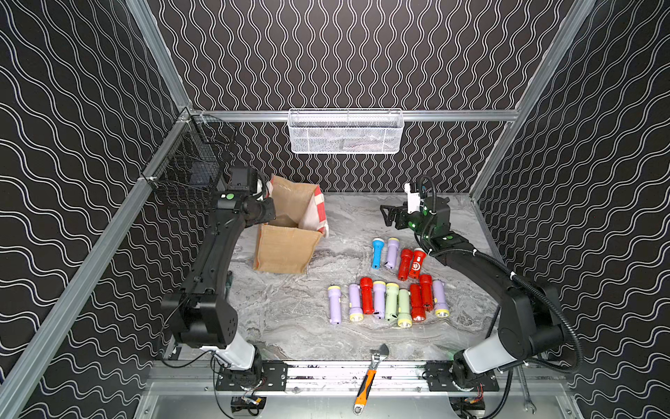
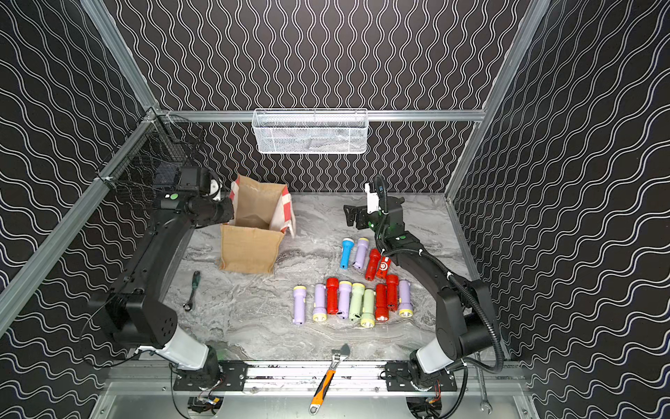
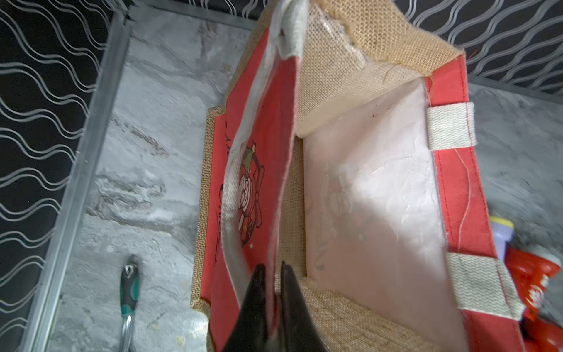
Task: Put the flashlights into the tote bags
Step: Move the canvas bag to the center of the board.
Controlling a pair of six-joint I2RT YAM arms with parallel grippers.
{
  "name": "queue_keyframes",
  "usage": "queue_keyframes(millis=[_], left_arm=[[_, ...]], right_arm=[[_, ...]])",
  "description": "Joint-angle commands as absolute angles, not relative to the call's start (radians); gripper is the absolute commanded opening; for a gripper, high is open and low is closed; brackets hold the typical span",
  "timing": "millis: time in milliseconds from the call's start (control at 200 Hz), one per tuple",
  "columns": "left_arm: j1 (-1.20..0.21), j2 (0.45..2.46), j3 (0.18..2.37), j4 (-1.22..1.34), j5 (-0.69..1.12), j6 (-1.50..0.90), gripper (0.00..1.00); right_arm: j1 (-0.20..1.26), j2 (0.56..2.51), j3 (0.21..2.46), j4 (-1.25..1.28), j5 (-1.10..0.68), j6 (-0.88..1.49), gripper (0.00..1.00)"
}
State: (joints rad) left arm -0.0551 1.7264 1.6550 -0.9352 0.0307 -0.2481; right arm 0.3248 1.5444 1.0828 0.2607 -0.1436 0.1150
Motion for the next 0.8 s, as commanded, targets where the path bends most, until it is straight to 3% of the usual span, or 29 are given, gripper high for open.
queue_keyframes(millis=[0, 260, 490, 796], left_arm=[[-0.075, 1.684, 1.613, -0.983, 0.068, -0.199, 0.00], [-0.083, 1.519, 1.434, -0.975, -0.023, -0.219, 0.00], [-0.083, 1.515, 1.389, -1.017, -0.013, -0.191, 0.00], [-0.083, 1.541, 1.405, -1.033, -0.051, -0.175, 0.24]], right_arm=[[0.333, 1.535, 1.104, 0.240, -0.144, 0.110, 0.98], [0.365, 1.554, 1.117, 0.182, -0.167, 0.153, 0.98], [0.397, 1.577, 1.154, 0.121, -0.155, 0.169, 0.98], [0.463, 1.589, 1.201, 0.000, -0.135, 0.191, 0.97]])
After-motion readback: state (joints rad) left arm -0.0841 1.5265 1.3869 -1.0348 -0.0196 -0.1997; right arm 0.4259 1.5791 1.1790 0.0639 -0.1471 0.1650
